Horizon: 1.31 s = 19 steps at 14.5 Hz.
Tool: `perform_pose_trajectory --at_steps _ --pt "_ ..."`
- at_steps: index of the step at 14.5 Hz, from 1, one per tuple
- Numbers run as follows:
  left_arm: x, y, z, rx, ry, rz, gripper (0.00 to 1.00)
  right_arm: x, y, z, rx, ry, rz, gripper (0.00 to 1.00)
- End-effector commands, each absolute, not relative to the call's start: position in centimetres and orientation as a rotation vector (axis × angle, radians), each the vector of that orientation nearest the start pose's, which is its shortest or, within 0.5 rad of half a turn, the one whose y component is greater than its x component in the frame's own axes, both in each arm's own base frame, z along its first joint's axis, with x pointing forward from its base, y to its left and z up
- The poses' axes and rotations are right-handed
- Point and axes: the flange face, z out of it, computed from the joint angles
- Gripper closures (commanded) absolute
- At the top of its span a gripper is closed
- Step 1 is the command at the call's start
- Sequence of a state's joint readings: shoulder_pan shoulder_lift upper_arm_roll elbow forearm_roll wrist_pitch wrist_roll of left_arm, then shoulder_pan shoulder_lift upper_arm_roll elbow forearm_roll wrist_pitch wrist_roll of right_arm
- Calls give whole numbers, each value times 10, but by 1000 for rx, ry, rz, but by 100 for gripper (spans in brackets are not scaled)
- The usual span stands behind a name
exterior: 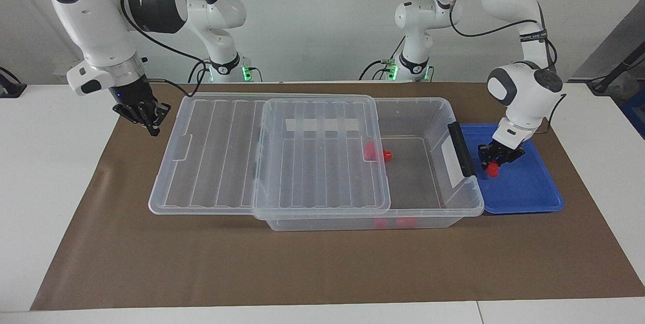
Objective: Place red block in blue tray from box
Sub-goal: 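Lower the red block into the blue tray and open the left gripper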
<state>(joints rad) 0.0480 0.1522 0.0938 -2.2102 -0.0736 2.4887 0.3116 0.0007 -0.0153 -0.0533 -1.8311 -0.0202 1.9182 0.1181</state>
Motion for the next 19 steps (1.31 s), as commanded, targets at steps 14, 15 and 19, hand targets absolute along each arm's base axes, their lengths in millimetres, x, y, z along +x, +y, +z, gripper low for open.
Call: perform_pose_trajectory --at_steps 14,15,19 --pt "554 77 293 -3126 168 -247 64 580 -43 477 -3140 283 -160 100" --pt "554 77 294 -3125 170 -249 24 581 -37 477 -3131 273 -150 100" --pt "554 77 293 -3125 173 -247 0 579 -4 475 -3130 191 -118 100"
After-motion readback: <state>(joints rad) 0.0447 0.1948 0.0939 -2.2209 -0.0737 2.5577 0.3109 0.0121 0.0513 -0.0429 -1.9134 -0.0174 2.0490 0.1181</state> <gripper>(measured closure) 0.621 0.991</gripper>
